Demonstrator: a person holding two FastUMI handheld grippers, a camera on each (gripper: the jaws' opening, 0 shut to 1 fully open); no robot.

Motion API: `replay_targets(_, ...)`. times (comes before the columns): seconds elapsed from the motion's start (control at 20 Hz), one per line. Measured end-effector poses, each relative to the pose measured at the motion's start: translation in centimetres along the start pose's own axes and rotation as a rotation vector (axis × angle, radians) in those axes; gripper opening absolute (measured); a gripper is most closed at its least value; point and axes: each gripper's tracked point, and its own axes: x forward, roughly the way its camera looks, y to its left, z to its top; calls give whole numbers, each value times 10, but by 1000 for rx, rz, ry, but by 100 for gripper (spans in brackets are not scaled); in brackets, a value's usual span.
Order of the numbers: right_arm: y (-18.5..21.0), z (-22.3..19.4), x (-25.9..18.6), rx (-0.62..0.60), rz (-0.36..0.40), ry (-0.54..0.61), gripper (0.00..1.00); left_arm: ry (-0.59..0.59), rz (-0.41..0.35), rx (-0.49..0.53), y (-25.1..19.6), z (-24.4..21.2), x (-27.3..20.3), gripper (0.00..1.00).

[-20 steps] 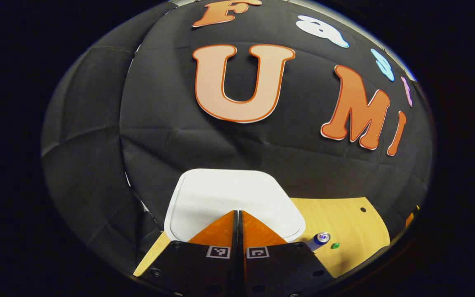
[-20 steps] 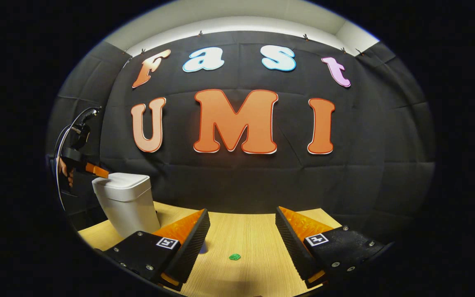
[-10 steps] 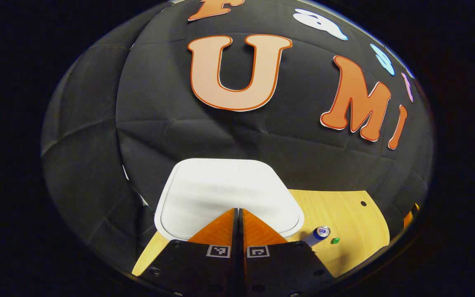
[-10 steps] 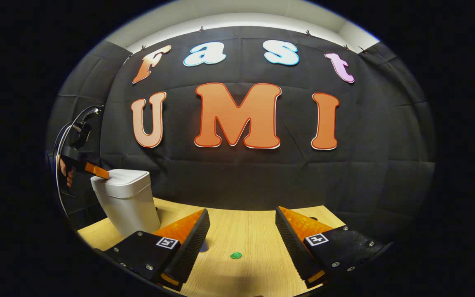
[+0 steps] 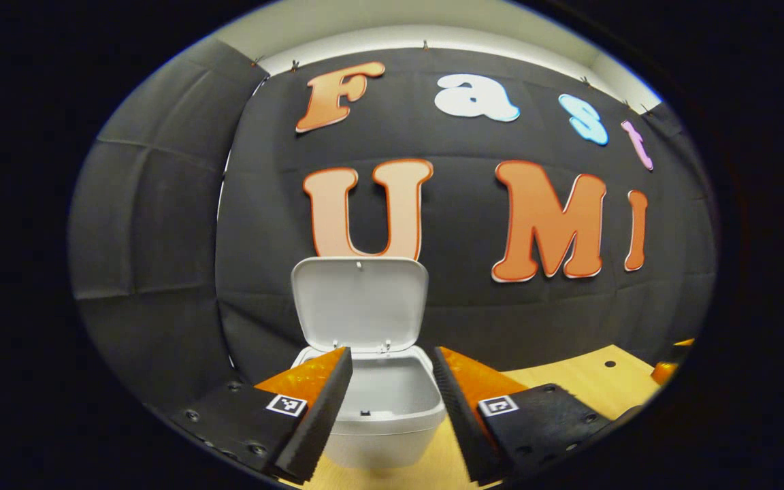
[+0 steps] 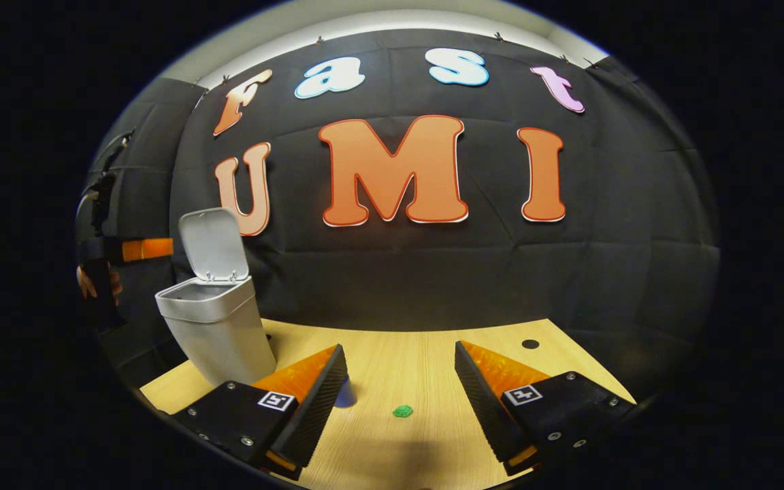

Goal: Press the lid of the desktop garbage bin to open it, pick up the crumpled paper on the desktop and throw it into the bin, then pick up the pop can on the desktop and drop it into the bin, and finally close the garbage bin lid.

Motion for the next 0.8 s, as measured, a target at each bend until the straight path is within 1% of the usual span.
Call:
replay_targets(0.05,0,-1,2,-9,0,3,95,-25,5,-3,-7,9,-14,90)
replay_targets(0.1,1,-5,3,-13,7,9,96,-34,-4,-18,-19,13,-25,96)
replay_targets(0.2,3,-13,7,-16,19,22,95,-45,-12,-44,-39,15,-50,99)
replay_targets(0.25,4,-18,10,-15,25,29,95,-48,-29,-53,-51,15,-60,97)
replay_targets(0.4,4,-42,25,-29,35,57,95,-29,-51,-57,-81,1,-92,97)
replay_targets(0.45,2,-54,33,-48,36,66,95,-13,-63,-64,-89,-1,-100,96)
replay_targets(0.55,-3,-88,55,-80,30,115,96,-27,-104,-79,-108,8,-114,96)
replay_targets(0.7,-3,-141,94,-101,27,232,96,-49,-96,-7,-110,25,-126,96)
replay_targets(0.75,-4,-157,107,-112,18,261,96,-60,-92,6,-110,30,-131,98)
replay_targets(0.8,-6,-174,118,-123,10,292,96,-69,-87,22,-109,34,-134,97)
